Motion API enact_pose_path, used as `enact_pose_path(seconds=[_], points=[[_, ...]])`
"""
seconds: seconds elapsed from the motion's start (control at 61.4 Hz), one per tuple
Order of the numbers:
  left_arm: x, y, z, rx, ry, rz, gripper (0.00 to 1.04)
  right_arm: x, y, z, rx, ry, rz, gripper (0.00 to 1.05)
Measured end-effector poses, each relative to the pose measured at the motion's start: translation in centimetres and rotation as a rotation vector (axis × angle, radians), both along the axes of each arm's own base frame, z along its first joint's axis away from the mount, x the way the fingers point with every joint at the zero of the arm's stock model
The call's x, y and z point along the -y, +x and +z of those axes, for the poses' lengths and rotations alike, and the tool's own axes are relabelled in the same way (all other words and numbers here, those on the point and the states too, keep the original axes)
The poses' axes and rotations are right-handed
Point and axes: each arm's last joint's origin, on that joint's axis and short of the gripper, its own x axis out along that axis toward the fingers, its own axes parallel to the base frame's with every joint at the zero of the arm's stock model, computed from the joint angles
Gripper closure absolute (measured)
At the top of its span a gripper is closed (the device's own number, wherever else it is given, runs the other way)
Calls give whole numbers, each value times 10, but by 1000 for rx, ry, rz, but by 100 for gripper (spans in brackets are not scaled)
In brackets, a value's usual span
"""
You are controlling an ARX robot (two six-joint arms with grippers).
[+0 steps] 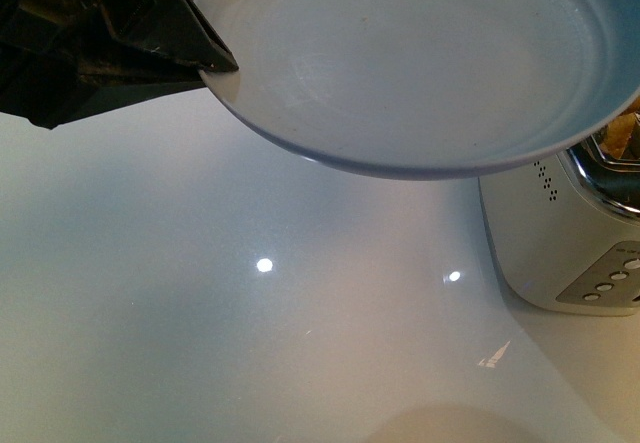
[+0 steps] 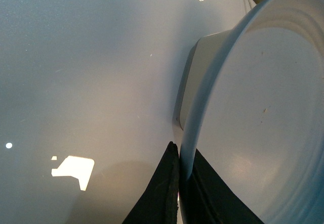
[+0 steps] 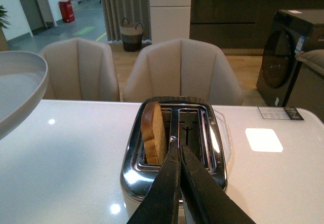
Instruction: Left arm holds plate, right arm toasts bread
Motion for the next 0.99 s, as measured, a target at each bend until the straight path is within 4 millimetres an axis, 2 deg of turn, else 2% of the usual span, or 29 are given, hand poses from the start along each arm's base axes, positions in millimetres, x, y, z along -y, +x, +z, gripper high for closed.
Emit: enact_pose_path(seconds=[0.147, 0.179, 0.44, 0.537, 0.733, 0.765, 0.993], points=[[1, 0, 0, 0, 1, -3, 102, 0, 0, 0, 1, 0, 0, 103], [1, 0, 0, 0, 1, -3, 102, 0, 0, 0, 1, 0, 0, 100], [-8, 3, -3, 18, -1, -20, 102, 0, 0, 0, 2, 0, 0, 58], [-23, 7, -11, 18, 8, -10, 102, 0, 0, 0, 2, 0, 0, 42], [-64, 15, -35, 27, 30, 25, 102, 0, 0, 0, 2, 0, 0, 10], [-71, 16, -40, 28, 31, 28, 102, 0, 0, 0, 2, 0, 0, 7], [-119, 22, -78, 12, 65, 63, 102, 0, 0, 0, 2, 0, 0, 9]])
